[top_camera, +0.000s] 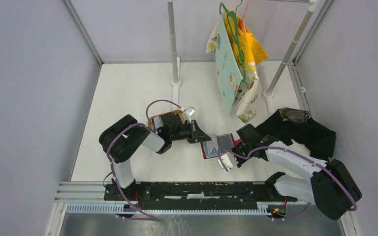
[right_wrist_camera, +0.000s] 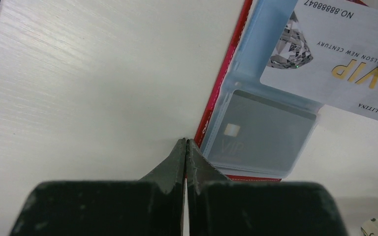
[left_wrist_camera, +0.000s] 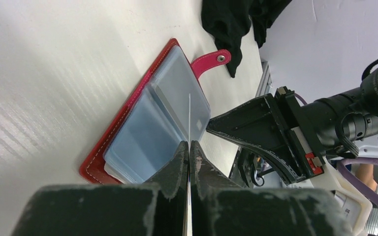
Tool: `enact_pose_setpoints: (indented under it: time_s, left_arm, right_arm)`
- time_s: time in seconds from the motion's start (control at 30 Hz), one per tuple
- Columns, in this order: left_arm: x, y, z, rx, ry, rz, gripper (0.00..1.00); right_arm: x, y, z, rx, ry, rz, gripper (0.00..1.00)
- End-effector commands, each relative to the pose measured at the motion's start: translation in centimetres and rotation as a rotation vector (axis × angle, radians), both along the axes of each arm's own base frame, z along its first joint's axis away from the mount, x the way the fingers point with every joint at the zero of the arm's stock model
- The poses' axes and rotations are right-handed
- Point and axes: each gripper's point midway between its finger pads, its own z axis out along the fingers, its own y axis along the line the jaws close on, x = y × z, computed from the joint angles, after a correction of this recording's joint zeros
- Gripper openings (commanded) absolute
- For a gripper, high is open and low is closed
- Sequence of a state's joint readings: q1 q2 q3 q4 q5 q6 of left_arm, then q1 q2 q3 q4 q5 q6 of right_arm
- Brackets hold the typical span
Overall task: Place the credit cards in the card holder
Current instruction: Insert the credit card into the card holder.
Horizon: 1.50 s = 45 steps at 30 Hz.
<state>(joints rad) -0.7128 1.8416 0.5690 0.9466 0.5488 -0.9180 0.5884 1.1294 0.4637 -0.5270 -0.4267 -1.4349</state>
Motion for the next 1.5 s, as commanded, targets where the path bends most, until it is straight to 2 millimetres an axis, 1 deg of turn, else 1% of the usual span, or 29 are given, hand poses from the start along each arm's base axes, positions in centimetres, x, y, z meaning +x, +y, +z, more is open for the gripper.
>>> enact_pose_setpoints:
  time_s: [0.0, 0.2, 0.4, 0.53, 0.63, 0.77, 0.93, 1.47]
  left_arm:
    - [1.4, -1.0, 0.9, -0.014, -0.061, 0.042, 0.02]
    - [1.5, -1.1, 1.1, -0.088, -0.019, 0.101, 0.02]
    - [1.4, -0.5, 1.2, -0.145, -0.002, 0.165, 0.02]
    - [1.4, -0.2, 1.2, -0.147, 0.001, 0.198, 0.02]
    - [1.1, -0.3, 1.0, -0.149, 0.008, 0.212, 0.02]
    - [0.7, -0.1, 1.7, -0.206, 0.017, 0.224, 0.02]
    - [0.6, 0.1, 1.8, -0.222, 0.028, 0.244, 0.02]
    - [0.8, 0.1, -0.2, -0.182, 0.065, 0.297, 0.02]
  right_arm:
    - [0.6, -0.7, 0.1, -0.035, -0.004, -0.043, 0.03]
    - [0.5, -0.7, 0.0, -0.041, 0.004, -0.044, 0.03]
    - [0.4, -0.8, -0.2, -0.043, 0.009, -0.043, 0.03]
    - [0.4, -0.8, -0.2, -0.046, 0.012, -0.045, 0.03]
    - [0.4, -0.8, -0.2, -0.046, 0.014, -0.046, 0.03]
    - [0.3, -0.8, -0.3, -0.047, 0.018, -0.046, 0.03]
    - [0.3, -0.9, -0.4, -0.052, 0.022, -0.047, 0.03]
    - [0.2, -1.1, -0.7, -0.064, 0.031, -0.046, 0.03]
